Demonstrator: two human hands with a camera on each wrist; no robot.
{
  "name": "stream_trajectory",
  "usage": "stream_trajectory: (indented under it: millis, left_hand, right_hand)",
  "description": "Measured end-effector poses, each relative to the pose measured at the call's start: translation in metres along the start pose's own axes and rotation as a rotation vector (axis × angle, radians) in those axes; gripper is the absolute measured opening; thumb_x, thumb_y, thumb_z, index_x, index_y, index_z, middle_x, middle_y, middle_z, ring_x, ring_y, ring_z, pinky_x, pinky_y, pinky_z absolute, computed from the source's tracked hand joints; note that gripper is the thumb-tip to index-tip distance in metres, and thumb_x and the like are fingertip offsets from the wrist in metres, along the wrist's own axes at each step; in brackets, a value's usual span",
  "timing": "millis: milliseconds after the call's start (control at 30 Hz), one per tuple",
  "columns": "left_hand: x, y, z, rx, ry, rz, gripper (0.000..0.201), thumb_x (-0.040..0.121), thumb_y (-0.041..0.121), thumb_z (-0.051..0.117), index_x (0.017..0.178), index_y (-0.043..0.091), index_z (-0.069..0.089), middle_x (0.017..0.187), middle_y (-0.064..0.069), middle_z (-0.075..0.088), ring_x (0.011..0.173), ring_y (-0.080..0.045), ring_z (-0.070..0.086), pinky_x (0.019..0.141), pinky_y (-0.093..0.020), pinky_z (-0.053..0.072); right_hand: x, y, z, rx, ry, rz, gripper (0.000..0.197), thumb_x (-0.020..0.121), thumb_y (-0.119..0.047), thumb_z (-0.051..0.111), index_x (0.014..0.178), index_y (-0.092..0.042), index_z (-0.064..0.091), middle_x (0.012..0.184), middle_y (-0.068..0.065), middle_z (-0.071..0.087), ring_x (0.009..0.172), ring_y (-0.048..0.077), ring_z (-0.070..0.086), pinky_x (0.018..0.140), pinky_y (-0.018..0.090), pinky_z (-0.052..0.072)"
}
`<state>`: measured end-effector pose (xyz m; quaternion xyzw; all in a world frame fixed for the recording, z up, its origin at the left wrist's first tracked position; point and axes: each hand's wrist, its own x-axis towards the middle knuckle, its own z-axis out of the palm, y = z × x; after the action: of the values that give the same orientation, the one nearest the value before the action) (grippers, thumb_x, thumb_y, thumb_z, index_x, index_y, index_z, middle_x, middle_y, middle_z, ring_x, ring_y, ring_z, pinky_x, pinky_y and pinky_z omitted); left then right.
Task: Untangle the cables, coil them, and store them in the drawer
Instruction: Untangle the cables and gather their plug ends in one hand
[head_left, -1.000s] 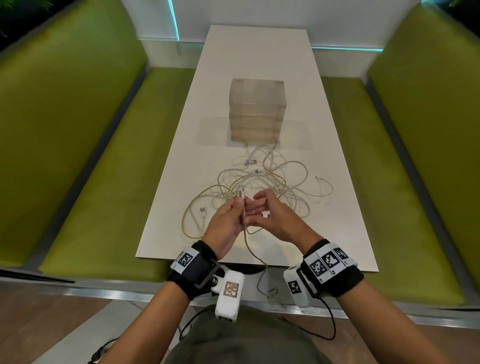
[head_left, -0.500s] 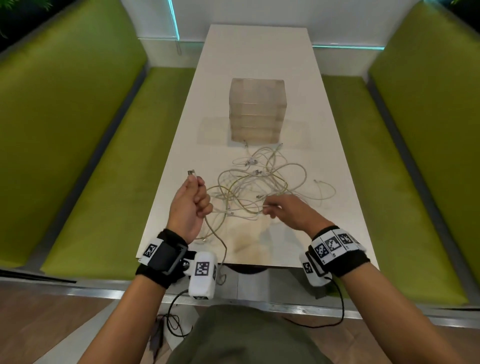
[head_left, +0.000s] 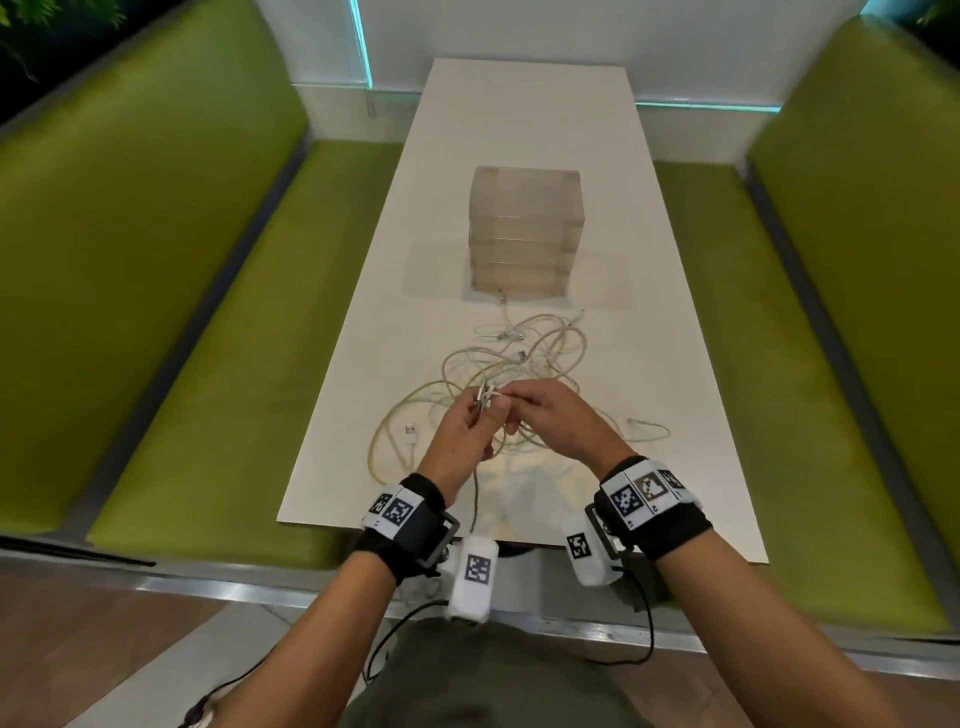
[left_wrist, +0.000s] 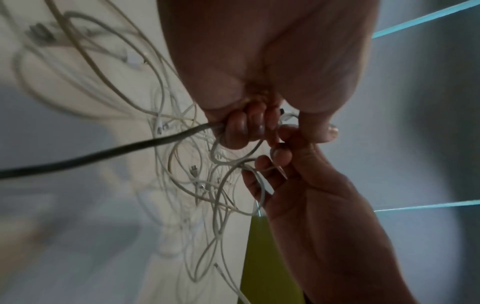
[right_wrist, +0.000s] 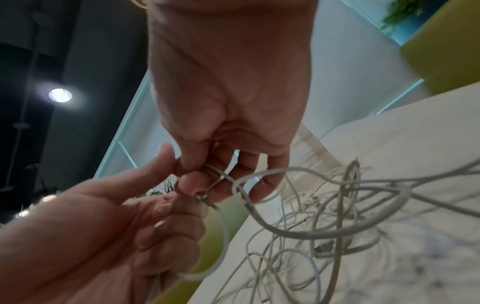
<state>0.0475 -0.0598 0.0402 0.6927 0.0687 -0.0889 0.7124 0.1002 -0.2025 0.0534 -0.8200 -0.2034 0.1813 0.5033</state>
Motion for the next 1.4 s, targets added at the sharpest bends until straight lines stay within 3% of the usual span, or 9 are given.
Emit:
stream_trajectory:
  millis: [133,367,467,567,833,1000,1100,1233,1400]
  left_hand:
    - [0.002,-0.005,0.005,-0.1,0.052,-0.016,0.03,0.097,0.041,0.046,0.094,0.013,0.056,0.07,0.001,0.058,0.054,-0.006,0.038,0.054,-0.021,0.034]
    - [0.007,-0.001,0.002,-0.021,0.271,0.086,0.024,0.09,0.025,0.063,0.071,0.016,0.05,0.053,0.015,0.044,0.053,-0.007,0.039,0.06,-0.029,0.036]
    - [0.0,0.019,-0.006,-0.131,0.272,0.125,0.025,0.094,0.023,0.057,0.072,0.014,0.05,0.049,0.012,0.034,0.046,-0.007,0.028,0.049,-0.025,0.03]
    - [-0.004,0.044,-0.023,-0.289,0.289,0.208,0.041,0.097,0.017,0.05,0.058,0.027,0.052,0.048,0.012,0.03,0.043,-0.006,0.023,0.042,-0.019,0.026]
    - [-0.001,0.038,-0.067,-0.304,0.502,0.206,0.025,0.099,0.03,0.049,0.077,0.017,0.051,0.05,0.01,0.025,0.044,-0.007,0.02,0.041,-0.02,0.023]
    - [0.005,0.017,-0.045,0.095,0.347,0.135,0.028,0.097,0.034,0.05,0.084,0.011,0.06,0.054,0.009,0.033,0.045,-0.007,0.027,0.046,-0.026,0.027]
    - [0.01,0.01,-0.024,0.327,0.224,0.182,0.039,0.094,0.04,0.054,0.082,0.003,0.056,0.06,0.006,0.04,0.05,-0.006,0.034,0.054,-0.031,0.031]
    - [0.011,0.01,-0.004,0.47,0.083,0.196,0.022,0.093,0.031,0.057,0.076,0.019,0.053,0.059,0.008,0.042,0.051,-0.003,0.04,0.051,-0.017,0.03]
    - [0.011,0.013,-0.002,0.603,-0.002,0.177,0.028,0.095,0.032,0.055,0.08,0.007,0.055,0.061,0.0,0.049,0.056,-0.015,0.043,0.051,-0.02,0.029]
  right_hand:
    - [-0.002,-0.003,-0.004,-0.05,-0.026,-0.003,0.034,0.093,-0.02,0.056,0.063,-0.036,0.06,0.062,-0.01,0.06,0.057,-0.002,0.05,0.061,0.014,0.039]
    - [0.007,0.013,0.0,-0.273,-0.057,0.088,0.016,0.089,-0.024,0.062,0.077,-0.013,0.063,0.074,-0.004,0.064,0.071,0.016,0.058,0.066,0.028,0.043]
    - [0.017,0.03,-0.004,-0.412,-0.035,0.08,0.014,0.088,-0.02,0.063,0.087,-0.007,0.068,0.078,-0.003,0.058,0.078,0.018,0.055,0.071,0.032,0.042]
    - [0.025,0.052,-0.015,-0.44,0.066,0.118,0.012,0.087,-0.013,0.062,0.084,-0.003,0.069,0.084,0.011,0.065,0.084,0.027,0.06,0.072,0.031,0.04]
    - [0.017,0.048,-0.032,-0.219,0.227,0.016,0.013,0.09,-0.015,0.061,0.089,-0.004,0.067,0.087,0.008,0.067,0.086,0.022,0.058,0.072,0.023,0.038]
    - [0.014,0.036,-0.027,-0.294,0.21,-0.158,0.013,0.087,-0.014,0.065,0.095,-0.013,0.074,0.088,-0.011,0.062,0.093,0.012,0.052,0.082,0.009,0.034]
    - [0.011,0.028,-0.022,-0.221,0.215,-0.19,0.011,0.085,-0.015,0.067,0.092,-0.013,0.075,0.084,-0.019,0.06,0.089,0.01,0.054,0.081,0.02,0.04]
    - [0.005,0.018,-0.021,-0.098,0.153,-0.154,0.009,0.086,-0.008,0.065,0.09,-0.006,0.073,0.081,0.002,0.066,0.077,-0.001,0.055,0.075,0.013,0.04]
    - [0.0,0.021,-0.023,-0.008,0.151,-0.036,0.008,0.087,-0.014,0.064,0.085,-0.009,0.07,0.081,0.006,0.068,0.079,0.013,0.061,0.075,0.022,0.045]
